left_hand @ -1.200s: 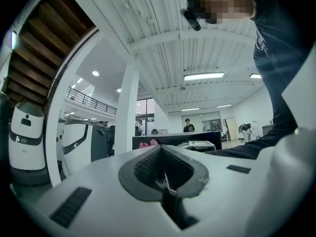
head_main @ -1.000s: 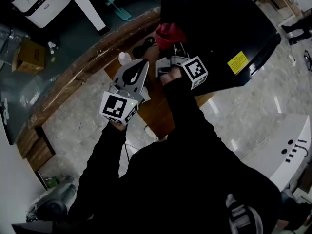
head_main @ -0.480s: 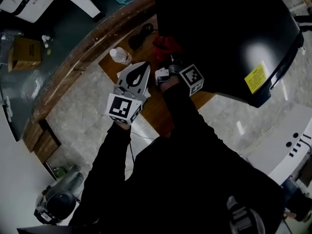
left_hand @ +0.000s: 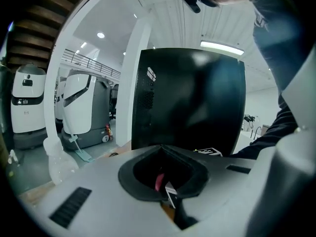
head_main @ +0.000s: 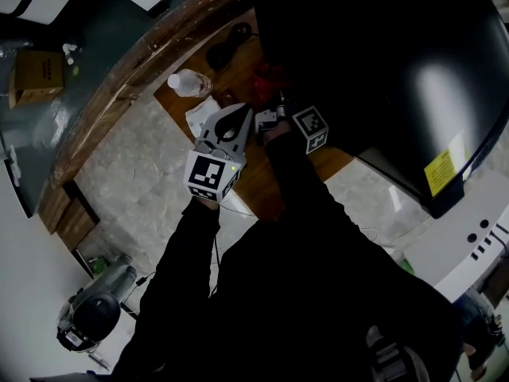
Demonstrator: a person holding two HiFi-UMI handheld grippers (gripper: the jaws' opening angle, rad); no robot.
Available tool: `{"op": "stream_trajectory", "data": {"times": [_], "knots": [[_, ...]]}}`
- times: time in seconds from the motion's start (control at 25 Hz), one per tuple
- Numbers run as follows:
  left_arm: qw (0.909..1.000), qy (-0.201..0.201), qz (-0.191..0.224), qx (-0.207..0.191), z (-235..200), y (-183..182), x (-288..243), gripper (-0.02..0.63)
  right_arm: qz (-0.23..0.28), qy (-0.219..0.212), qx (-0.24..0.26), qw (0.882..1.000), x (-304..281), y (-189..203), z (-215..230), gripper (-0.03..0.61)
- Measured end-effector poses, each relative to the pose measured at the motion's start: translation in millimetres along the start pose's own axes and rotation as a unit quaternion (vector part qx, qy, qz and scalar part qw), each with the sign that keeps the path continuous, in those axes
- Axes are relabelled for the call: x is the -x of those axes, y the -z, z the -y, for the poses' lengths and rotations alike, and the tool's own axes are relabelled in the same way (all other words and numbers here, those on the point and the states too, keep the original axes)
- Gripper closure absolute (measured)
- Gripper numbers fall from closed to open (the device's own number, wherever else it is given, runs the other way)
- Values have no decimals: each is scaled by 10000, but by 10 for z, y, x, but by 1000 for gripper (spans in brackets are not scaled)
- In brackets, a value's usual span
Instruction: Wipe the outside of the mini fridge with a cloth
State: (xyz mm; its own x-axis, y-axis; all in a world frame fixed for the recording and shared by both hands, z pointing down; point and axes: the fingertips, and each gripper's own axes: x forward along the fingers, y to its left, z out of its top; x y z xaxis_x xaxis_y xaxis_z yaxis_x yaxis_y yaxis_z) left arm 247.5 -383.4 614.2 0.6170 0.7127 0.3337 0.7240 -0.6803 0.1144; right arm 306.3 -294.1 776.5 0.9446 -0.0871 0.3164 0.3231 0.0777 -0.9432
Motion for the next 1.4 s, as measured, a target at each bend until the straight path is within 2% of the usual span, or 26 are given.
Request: {"op": "stream_trajectory", "data": {"times": [0.2, 0.32, 0.4, 0.52, 0.76, 0.88, 1.04, 1.24, 1.4], "knots": [[9999, -79, -144, 43, 4, 157, 62, 609, 79, 99, -17, 9999, -69, -38, 212, 523], [9997, -144, -185, 56, 16, 201, 151, 609, -154, -84, 430, 9989, -35, 30, 151, 523], [9996, -236, -103, 95, 27, 155, 251, 609, -473, -291, 850, 9948, 58, 154, -3, 523], [9994, -317, 85, 55, 72, -13, 402, 609, -909, -645, 1223, 9862, 328, 378, -332, 523], [9982, 15, 577, -181, 428, -627, 700, 609, -1330, -1463, 1980, 9601, 1143, 546, -1271, 523], [9953, 211, 897, -288, 625, -987, 911, 609, -1287, -1855, 2344, 9456, 1546, 530, -1825, 523], [9892, 525, 1295, -432, 939, -1453, 1143, 609, -1003, -2294, 2526, 9346, 2064, 402, -2474, 523], [9793, 896, 1698, -642, 1364, -1907, 1319, 609, -682, -2673, 2637, 9243, 2667, 200, -3051, 523], [9724, 1122, 1889, -779, 1656, -2150, 1318, 609, -338, -2762, 2573, 9254, 2977, -70, -3286, 523]]}}
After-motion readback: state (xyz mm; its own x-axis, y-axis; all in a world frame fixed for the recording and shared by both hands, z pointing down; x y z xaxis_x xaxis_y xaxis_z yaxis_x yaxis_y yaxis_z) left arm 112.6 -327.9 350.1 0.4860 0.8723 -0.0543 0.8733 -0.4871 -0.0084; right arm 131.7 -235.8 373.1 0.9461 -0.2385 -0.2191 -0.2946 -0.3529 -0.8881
